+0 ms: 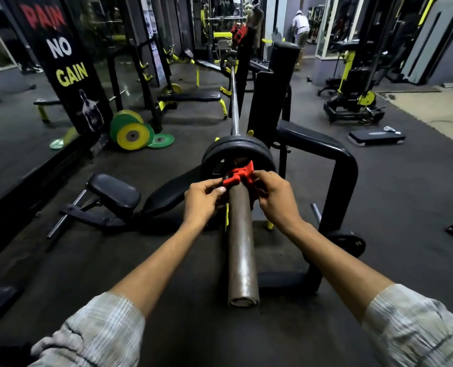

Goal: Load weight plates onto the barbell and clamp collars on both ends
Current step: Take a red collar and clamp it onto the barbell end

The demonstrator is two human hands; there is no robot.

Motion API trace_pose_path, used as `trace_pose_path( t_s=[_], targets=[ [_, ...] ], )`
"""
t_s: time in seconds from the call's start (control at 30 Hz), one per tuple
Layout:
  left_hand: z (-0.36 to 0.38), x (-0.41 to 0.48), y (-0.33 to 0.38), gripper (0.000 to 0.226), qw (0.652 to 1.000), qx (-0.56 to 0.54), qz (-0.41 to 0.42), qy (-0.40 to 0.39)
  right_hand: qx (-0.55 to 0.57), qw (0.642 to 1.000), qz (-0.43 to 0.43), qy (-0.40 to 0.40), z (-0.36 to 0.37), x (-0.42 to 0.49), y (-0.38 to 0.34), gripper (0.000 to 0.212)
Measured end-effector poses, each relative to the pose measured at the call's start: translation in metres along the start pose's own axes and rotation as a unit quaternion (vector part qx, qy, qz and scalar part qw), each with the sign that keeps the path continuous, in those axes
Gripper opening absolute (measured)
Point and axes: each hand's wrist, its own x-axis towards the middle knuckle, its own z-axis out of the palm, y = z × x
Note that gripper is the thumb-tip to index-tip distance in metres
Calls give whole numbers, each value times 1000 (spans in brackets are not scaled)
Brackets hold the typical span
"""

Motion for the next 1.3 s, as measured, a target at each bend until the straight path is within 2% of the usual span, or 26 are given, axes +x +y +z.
trace_pose_path(
  t_s=[0.17, 0.23, 0.37, 0.43, 0.47, 0.57, 0.63, 0.8, 0.93, 1.0, 1.1, 1.2, 1.3],
  targets=[
    [5, 1, 1, 27, 996, -70, -49, -13, -88, 994, -51, -46, -2, 0, -3, 79],
    [4, 1, 9, 27, 993, -91, -69, -11, -126, 986, -76, -74, -5, 1, -12, 72],
    [3, 6, 19, 66, 990, -89, -104, -16, -147, 979, -83, -111, -11, 4, -15, 67],
    [4, 10, 19, 76, 991, -80, -110, -12, -150, 977, -85, -125, -12, 6, -13, 69],
    [4, 12, 18, 73, 990, -82, -113, -8, -151, 976, -87, -131, -12, 6, -13, 69],
    [4, 14, 15, 34, 985, -109, -131, -10, -158, 972, -89, -147, -11, 8, -17, 74],
    [4, 13, 14, 18, 982, -126, -140, -10, -158, 973, -82, -148, -10, 9, -19, 72],
    [3, 12, 16, 17, 982, -129, -136, -5, -147, 975, -66, -155, -11, 10, -23, 67],
    [-1, 8, 20, 21, 987, -87, -131, -23, -169, 969, -64, -166, -16, 9, -30, 63],
    [-5, 7, 23, 23, 994, -31, -98, -33, -202, 961, -61, -179, -23, 10, -36, 66],
    [-18, -2, 36, 33, 985, 163, 31, -37, -248, 950, -66, -178, -33, 9, -48, 67],
    [-32, -13, 54, 45, 924, 336, 180, -28, -262, 948, -70, -166, -48, 8, -58, 77],
    [-43, -17, 73, 55, 874, 397, 278, -42, -251, 954, -60, -149, -72, 6, -69, 73]
  ],
)
